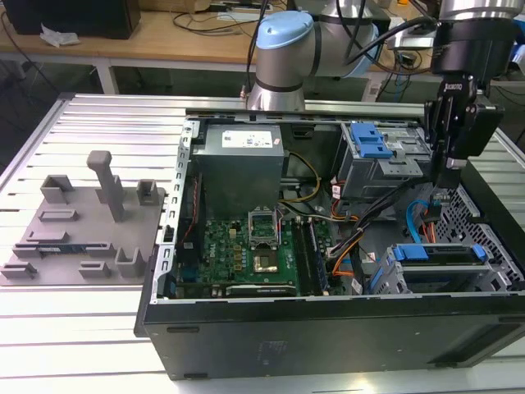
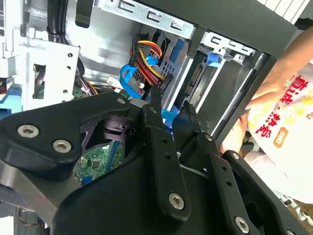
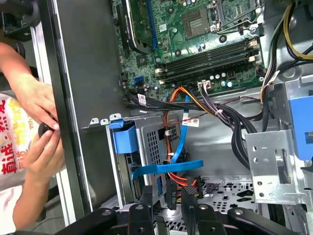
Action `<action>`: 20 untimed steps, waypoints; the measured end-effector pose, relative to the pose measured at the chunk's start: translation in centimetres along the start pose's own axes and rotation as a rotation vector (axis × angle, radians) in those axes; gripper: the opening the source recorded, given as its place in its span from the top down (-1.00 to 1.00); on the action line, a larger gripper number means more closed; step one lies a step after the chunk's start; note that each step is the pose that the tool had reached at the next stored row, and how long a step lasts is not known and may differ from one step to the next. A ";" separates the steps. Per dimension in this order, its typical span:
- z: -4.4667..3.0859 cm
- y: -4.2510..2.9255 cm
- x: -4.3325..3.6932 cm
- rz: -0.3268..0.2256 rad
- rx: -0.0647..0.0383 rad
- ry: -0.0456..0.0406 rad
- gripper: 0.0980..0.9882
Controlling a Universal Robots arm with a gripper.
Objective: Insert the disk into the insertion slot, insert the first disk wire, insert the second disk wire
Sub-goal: 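Insert the first disk wire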
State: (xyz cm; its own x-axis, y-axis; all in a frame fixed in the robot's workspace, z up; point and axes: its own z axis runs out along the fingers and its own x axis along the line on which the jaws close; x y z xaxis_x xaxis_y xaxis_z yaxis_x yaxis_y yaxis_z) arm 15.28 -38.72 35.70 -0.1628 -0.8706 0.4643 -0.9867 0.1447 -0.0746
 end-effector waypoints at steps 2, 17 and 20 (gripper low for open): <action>0.19 -0.05 -0.11 -0.022 0.012 0.0025 0.39; 1.84 -0.06 -0.08 -0.029 0.016 0.0039 0.39; 1.94 -0.14 -0.11 -0.029 0.016 0.0043 0.39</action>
State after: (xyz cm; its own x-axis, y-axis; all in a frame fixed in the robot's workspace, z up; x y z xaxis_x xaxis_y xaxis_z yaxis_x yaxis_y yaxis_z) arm 15.43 -39.56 33.95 -0.1338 -0.8723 0.4703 -0.9909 0.1114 -0.0752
